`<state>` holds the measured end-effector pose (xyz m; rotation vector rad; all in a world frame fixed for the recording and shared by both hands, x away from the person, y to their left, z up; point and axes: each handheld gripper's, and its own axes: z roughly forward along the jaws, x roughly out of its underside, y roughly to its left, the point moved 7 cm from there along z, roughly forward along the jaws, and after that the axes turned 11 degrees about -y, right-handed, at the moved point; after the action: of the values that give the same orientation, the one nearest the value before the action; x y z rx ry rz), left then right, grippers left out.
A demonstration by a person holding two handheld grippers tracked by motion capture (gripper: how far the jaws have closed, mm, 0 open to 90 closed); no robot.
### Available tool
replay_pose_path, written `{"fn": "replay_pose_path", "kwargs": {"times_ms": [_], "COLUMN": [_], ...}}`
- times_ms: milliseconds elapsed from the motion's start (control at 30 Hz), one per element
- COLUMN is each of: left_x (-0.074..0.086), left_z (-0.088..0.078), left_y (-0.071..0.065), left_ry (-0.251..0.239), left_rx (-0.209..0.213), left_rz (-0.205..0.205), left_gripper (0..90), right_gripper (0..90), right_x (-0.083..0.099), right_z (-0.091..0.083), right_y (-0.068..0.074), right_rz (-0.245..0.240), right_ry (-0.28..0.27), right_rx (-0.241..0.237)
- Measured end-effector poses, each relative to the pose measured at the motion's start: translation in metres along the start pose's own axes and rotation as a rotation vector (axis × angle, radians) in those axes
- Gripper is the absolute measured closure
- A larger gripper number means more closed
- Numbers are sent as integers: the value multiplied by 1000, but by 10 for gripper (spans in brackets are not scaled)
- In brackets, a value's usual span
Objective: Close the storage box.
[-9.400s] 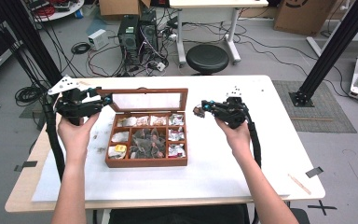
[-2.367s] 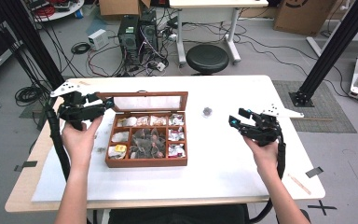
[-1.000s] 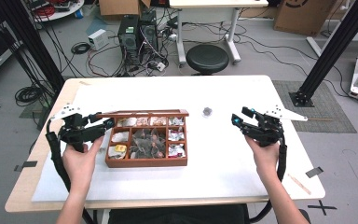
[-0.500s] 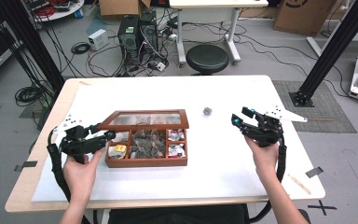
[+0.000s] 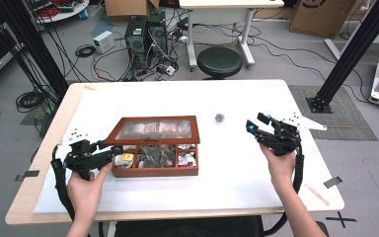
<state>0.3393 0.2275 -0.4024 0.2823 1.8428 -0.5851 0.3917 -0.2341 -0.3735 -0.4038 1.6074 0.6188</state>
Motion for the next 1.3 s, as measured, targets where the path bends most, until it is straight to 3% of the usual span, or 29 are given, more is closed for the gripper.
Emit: {"fn": "replay_pose_path", "kwargs": {"times_ms": [533,1300], "left_x": [19,45], "left_z": [-13,-14], "left_y": [-3,-3], "left_ry": [3,104], "left_rx": [-2,-24], "left_rz": [53,123], "left_gripper": [417,419], "right_gripper": [410,411], "right_x": [0,-2], "right_z": [-1,-5], "right_y": [0,-6], "right_rz": [-1,12], "right_ry": [-6,-22], "right_rx": [4,24]}}
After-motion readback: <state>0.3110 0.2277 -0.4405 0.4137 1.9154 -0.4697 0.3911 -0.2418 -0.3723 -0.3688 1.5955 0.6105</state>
